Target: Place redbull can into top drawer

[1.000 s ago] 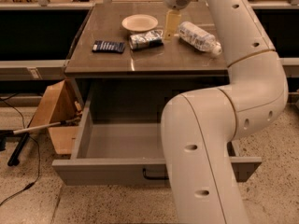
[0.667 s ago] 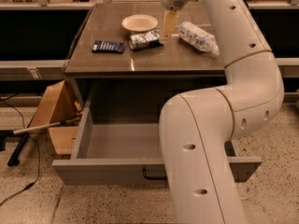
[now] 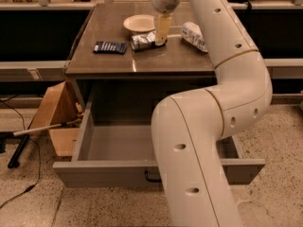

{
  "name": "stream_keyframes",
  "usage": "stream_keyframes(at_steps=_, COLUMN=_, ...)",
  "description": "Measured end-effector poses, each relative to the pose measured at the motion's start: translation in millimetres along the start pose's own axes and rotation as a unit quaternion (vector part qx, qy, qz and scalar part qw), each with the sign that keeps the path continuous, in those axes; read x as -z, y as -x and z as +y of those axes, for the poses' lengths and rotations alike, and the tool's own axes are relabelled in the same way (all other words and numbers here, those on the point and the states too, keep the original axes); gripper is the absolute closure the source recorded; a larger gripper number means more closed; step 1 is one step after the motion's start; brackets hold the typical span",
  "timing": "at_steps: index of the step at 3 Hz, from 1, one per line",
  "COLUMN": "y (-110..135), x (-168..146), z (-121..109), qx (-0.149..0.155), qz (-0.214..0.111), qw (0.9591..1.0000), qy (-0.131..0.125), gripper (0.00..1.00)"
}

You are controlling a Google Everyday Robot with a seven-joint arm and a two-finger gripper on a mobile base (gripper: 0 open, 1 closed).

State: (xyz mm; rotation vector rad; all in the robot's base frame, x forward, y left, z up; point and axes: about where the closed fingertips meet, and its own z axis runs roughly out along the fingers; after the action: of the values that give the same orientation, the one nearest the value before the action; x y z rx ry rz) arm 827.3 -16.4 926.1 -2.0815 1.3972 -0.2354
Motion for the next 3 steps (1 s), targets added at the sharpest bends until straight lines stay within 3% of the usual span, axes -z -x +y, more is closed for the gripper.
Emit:
stream_keyframes(at_steps=1, y=0, x=-1, z=0, qx=0.0, qz=0.0, qw=1.0, qy=0.0, gripper=0.0)
stream_keyframes(at_steps=3, y=4, x=-28, z=-6, qx=0.034, qz=0.025, qw=0.9991, qy=0.005, gripper=0.0)
